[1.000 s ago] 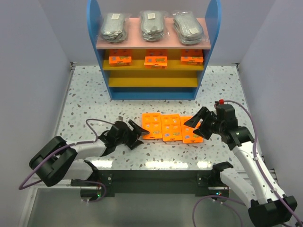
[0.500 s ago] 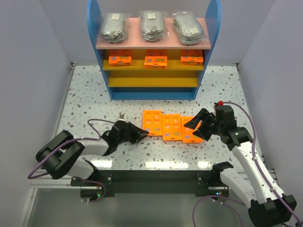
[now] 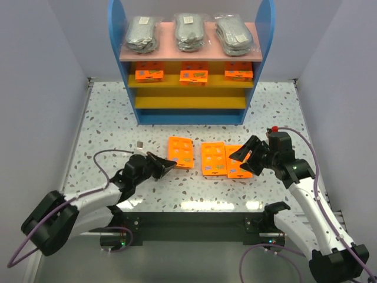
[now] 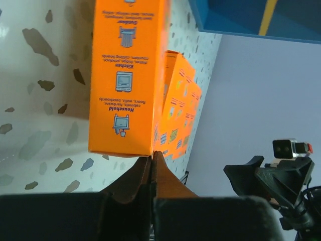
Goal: Place and organize the cleaning sponges onto the shelf
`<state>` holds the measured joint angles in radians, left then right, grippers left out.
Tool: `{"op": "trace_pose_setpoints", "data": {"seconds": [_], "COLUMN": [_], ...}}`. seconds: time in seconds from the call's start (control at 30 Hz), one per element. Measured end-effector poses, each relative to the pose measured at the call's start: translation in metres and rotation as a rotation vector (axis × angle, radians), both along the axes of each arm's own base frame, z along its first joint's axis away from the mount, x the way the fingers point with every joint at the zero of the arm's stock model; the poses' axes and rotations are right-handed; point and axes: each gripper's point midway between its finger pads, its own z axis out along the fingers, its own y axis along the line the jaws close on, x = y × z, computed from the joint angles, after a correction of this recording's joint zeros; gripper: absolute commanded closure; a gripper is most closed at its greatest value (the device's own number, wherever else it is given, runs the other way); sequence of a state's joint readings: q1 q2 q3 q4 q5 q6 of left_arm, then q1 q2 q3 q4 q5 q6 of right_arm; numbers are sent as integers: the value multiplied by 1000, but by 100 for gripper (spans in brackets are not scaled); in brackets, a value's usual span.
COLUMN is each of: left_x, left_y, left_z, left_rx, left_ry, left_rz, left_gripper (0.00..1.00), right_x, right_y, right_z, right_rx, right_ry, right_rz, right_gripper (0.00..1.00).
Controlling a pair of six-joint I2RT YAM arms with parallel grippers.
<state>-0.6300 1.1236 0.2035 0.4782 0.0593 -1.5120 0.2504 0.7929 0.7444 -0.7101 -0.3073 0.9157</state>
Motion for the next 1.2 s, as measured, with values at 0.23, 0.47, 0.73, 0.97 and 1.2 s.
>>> {"op": "trace_pose_setpoints", "data": {"seconds": [0.23, 0.47, 0.73, 0.97, 1.2], "left_x": [2, 16, 27, 48, 91], "left_y": [29, 52, 37, 33, 57], "left_z": [62, 80, 121, 143, 138], "left_rx": [-23, 44, 13, -37, -53], "left_ry": [-247, -312, -392, -443, -416], "left_rz": [47, 77, -16, -60, -20], "left_gripper": [100, 100, 100, 100, 100], "right_x": [-3, -2, 0, 0, 0], "right_y": [-1, 0, 0, 0, 0], "right_z": [-4, -8, -13, -14, -15], "right_rx": [-1, -4, -16, -18, -22], "right_ry": [4, 16, 34, 39, 40], "right_rz": [0, 2, 9, 10, 12], "right_gripper": [31, 32, 31, 32, 32]}}
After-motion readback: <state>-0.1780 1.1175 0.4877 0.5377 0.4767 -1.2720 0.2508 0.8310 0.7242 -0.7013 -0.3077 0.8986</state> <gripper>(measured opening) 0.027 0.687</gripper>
